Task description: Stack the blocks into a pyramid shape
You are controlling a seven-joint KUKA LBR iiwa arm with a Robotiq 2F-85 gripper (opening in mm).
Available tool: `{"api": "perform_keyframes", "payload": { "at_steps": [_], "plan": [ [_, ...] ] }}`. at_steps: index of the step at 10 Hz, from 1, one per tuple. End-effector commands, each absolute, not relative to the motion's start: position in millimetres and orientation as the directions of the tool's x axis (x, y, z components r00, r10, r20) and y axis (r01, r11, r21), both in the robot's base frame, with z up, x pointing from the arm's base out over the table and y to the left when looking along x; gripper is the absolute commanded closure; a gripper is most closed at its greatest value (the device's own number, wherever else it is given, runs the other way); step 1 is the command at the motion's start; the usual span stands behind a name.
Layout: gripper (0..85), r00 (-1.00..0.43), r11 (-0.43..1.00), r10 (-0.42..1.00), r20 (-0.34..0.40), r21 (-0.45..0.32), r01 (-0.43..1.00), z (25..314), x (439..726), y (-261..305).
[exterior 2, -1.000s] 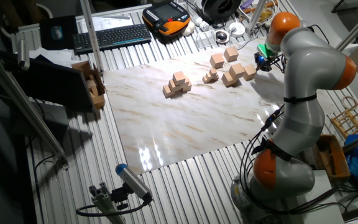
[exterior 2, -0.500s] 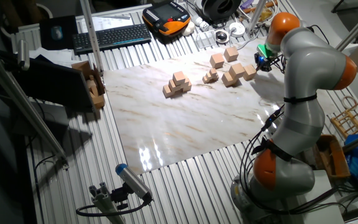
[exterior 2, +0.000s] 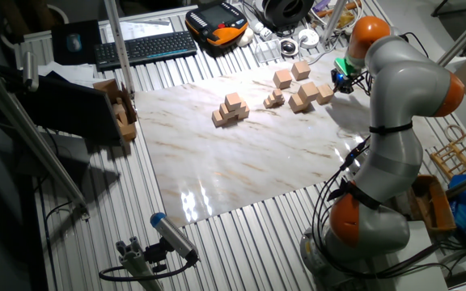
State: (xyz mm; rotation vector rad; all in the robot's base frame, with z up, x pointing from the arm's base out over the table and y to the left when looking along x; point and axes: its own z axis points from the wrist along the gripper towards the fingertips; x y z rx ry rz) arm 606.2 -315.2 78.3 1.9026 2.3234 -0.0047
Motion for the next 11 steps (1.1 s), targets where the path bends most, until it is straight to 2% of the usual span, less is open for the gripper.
{"api": "perform_keyframes", "payload": {
  "at_steps": [1,8,11],
  "plan": [
    [85.0,-0.191,0.201,0.975,-0.109,0.085,0.976,78.0,606.1,-315.3],
    [85.0,-0.185,0.195,0.977,-0.105,0.086,0.977,77.6,605.7,-313.4],
    [85.0,-0.226,0.236,0.967,-0.12,0.082,0.968,81.4,604.3,-316.7]
  ]
}}
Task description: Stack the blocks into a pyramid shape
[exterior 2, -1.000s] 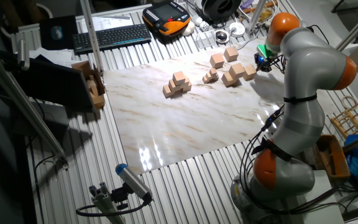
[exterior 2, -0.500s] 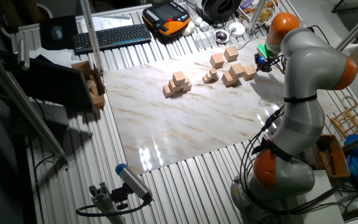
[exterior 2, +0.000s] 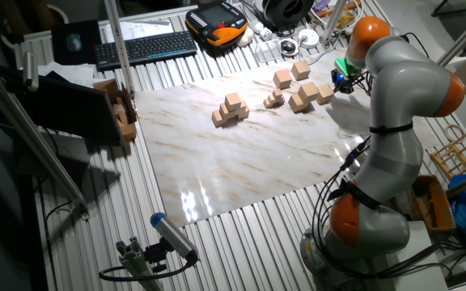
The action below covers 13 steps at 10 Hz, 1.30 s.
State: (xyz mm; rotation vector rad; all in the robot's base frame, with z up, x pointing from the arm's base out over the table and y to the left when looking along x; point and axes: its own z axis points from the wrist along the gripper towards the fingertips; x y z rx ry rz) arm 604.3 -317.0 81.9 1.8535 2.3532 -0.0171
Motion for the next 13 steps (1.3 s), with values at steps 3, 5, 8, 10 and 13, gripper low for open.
{"api": "perform_keyframes", "payload": {
  "at_steps": [3,5,8,10,13],
  "plan": [
    [85.0,-0.257,0.269,0.955,-0.148,0.065,0.961,100.7,608.6,-314.6],
    [85.0,-0.219,0.226,0.967,-0.127,0.041,0.973,127.8,620.7,-300.0],
    [85.0,-0.046,0.058,0.994,-0.102,0.115,0.992,133.0,643.8,-269.4],
    [85.0,-0.013,0.022,0.998,-0.066,0.149,0.989,126.5,655.4,-259.9],
    [85.0,0.025,-0.023,1.0,-0.013,0.152,0.988,117.2,666.5,-254.4]
  ]
}}
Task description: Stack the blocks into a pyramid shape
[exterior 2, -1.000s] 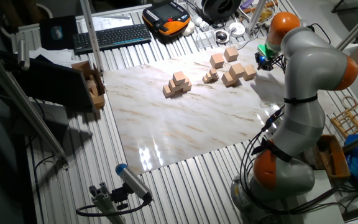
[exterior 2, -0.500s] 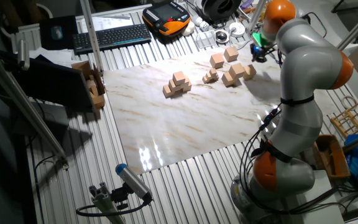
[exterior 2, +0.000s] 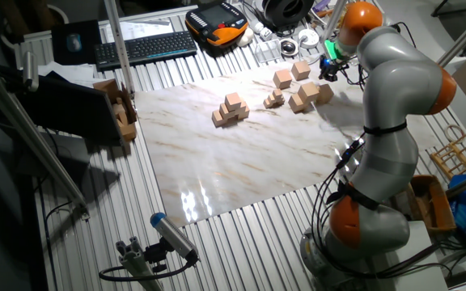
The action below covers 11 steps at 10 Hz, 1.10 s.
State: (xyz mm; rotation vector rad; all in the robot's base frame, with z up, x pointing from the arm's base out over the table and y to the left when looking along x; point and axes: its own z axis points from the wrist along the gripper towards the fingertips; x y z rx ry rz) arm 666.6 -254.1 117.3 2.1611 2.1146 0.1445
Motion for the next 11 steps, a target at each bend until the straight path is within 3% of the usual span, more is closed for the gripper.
{"api": "perform_keyframes", "payload": {
  "at_steps": [1,3,10,11],
  "plan": [
    [85.0,-0.001,0.002,1.0,-0.014,0.132,0.991,117.2,667.6,-254.5],
    [85.0,-0.081,0.085,0.996,-0.035,0.116,0.99,116.2,667.9,-255.4],
    [85.0,-0.084,0.086,0.996,-0.016,0.114,0.99,106.3,675.4,-254.5],
    [85.0,-0.084,0.09,0.995,-0.058,0.094,0.992,106.3,675.4,-254.5]
  ]
}}
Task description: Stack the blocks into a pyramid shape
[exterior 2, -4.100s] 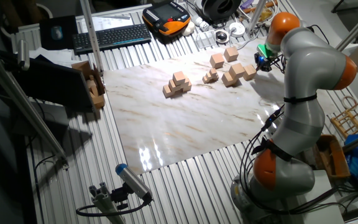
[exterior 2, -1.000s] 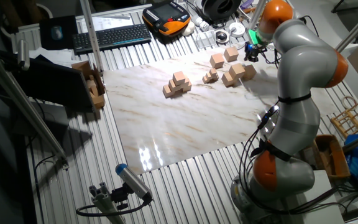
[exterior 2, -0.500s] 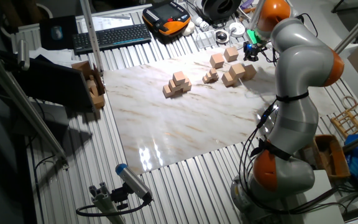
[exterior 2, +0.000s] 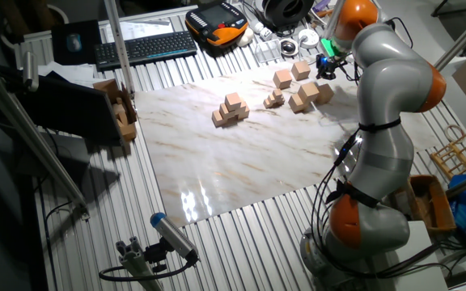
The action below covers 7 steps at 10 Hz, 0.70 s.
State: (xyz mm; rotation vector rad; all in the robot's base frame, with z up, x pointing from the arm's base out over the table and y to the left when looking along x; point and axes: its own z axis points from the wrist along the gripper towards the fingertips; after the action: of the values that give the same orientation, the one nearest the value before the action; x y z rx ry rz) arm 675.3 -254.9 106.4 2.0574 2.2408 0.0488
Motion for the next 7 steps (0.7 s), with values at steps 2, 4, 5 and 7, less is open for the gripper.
{"api": "perform_keyframes", "payload": {
  "at_steps": [2,4,5,7],
  "plan": [
    [85.0,-0.063,0.064,0.998,-0.023,0.042,0.997,106.3,675.4,-254.5],
    [85.0,-0.079,0.079,0.997,-0.011,0.064,0.995,106.3,675.4,-254.5],
    [85.0,-0.085,0.085,0.996,-0.003,0.069,0.994,106.3,675.4,-254.5],
    [85.0,-0.101,0.1,0.995,0.006,0.113,0.989,105.6,676.8,-255.1]
  ]
}}
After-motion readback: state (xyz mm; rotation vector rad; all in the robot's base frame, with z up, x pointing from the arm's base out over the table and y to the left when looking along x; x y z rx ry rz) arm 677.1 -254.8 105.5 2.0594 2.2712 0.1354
